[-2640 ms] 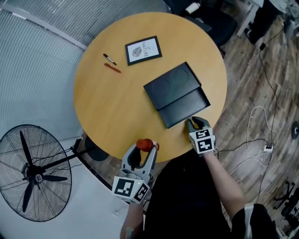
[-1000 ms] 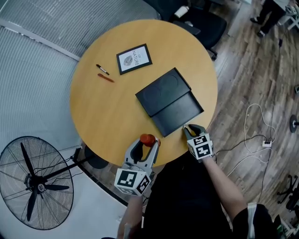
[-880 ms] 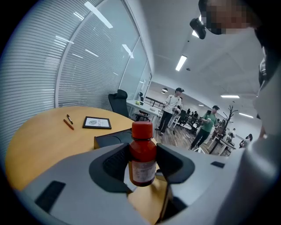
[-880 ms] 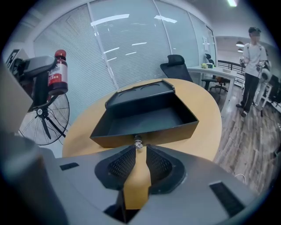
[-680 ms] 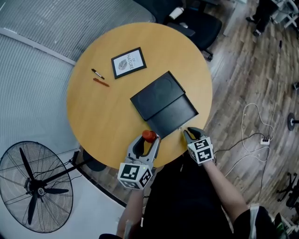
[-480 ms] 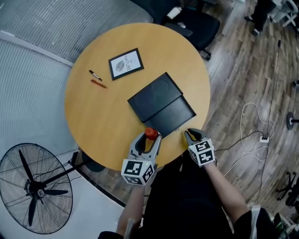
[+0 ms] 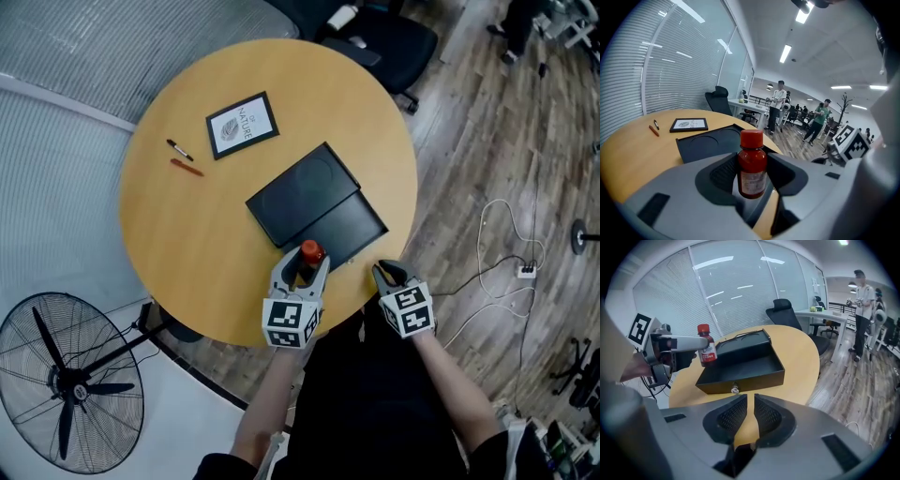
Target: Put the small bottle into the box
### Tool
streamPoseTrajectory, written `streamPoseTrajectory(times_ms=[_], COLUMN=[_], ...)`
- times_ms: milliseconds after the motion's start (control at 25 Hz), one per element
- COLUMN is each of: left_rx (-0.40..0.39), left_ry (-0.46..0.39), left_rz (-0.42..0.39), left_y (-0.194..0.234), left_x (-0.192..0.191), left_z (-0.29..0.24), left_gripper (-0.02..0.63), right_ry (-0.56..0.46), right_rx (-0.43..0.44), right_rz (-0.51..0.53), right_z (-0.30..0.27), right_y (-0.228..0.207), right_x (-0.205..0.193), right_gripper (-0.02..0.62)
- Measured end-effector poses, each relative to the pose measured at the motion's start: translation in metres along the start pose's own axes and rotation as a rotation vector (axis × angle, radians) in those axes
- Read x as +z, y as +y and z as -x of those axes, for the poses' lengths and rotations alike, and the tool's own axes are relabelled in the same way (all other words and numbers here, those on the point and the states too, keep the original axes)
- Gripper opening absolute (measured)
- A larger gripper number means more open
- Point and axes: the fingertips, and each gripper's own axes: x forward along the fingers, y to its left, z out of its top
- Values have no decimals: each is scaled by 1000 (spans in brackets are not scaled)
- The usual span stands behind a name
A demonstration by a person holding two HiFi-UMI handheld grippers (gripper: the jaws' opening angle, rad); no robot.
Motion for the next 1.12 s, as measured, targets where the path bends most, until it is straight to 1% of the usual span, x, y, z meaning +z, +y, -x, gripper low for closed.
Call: streamPoseTrajectory(times_ms=[160, 440, 560, 720, 840, 960, 1120], left_rx=[-10, -47, -51, -45, -45, -47, -54], left_ry=[27, 73, 112, 192, 212, 212, 211], left_rz=[-34, -125, -172, -237, -240, -245, -251], left_y=[-2, -13, -15, -17, -19, -21, -24], left_x=[-9, -18, -26, -37, -36, -34, -34], left_z=[-21, -60, -74, -86, -91, -95, -102], left_gripper=[195, 195, 195, 195, 196, 196, 195], right_ry=[5, 9, 12, 20, 27, 27, 24], right_rx=[-11, -13, -22, -28, -29, -25, -23], right_rz=[-19, -26, -40, -50, -66, -89, -88], right_z=[2, 5, 6, 8, 7, 6, 6], right_y=[-3, -11, -18, -26, -30, -30, -31], right_x=[-2, 0, -1, -6, -9, -10, -7], right_gripper=[51, 49, 46, 44, 44, 44, 44])
